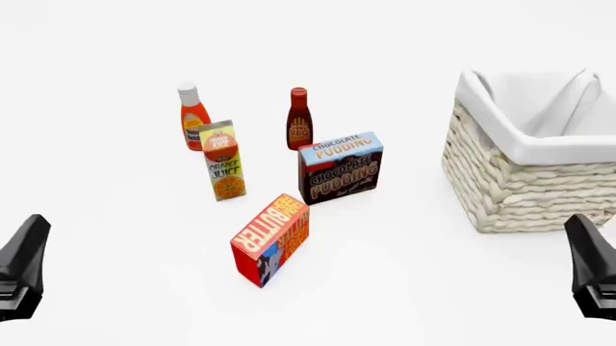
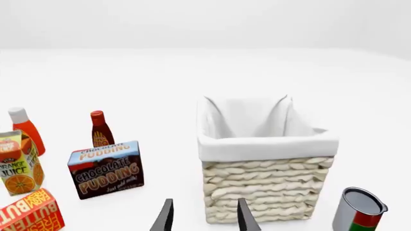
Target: Pick the butter and place it in the basket.
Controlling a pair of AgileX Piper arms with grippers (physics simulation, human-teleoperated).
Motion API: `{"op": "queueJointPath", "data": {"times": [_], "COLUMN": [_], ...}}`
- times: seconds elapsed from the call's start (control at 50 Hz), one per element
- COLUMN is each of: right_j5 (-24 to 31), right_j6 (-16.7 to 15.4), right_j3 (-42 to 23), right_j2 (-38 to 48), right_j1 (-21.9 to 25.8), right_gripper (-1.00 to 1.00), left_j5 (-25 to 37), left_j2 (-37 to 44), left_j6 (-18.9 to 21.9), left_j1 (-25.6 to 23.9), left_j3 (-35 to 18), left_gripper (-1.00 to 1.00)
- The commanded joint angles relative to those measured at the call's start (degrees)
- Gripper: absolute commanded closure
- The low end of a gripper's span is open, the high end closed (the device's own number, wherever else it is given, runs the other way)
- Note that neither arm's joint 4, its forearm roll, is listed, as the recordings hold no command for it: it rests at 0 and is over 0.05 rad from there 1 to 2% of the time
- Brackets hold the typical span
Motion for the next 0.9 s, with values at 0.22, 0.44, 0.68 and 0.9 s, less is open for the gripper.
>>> {"op": "queueJointPath", "data": {"times": [0.22, 0.44, 0.68, 0.9], "right_j5": [-7.3, -6.8, 1.8, 4.1], "right_j6": [0.9, 1.7, 9.2, 11.8], "right_j3": [0.1, -0.3, -12.1, -18.0], "right_j2": [7.2, 7.8, 15.7, 23.6], "right_j1": [1.1, 1.0, 2.8, 5.2], "right_gripper": [-1.0, -1.0, -1.0, -1.0], "left_j5": [-0.1, -0.1, -0.1, -0.1], "left_j2": [0.3, 0.3, 0.3, 0.3], "left_j6": [0.0, 0.0, 0.0, 0.0], "left_j1": [0.2, 0.2, 0.2, 0.2], "left_j3": [-0.1, -0.1, -0.2, -0.1], "left_gripper": [-1.0, -1.0, -1.0, -1.0]}}
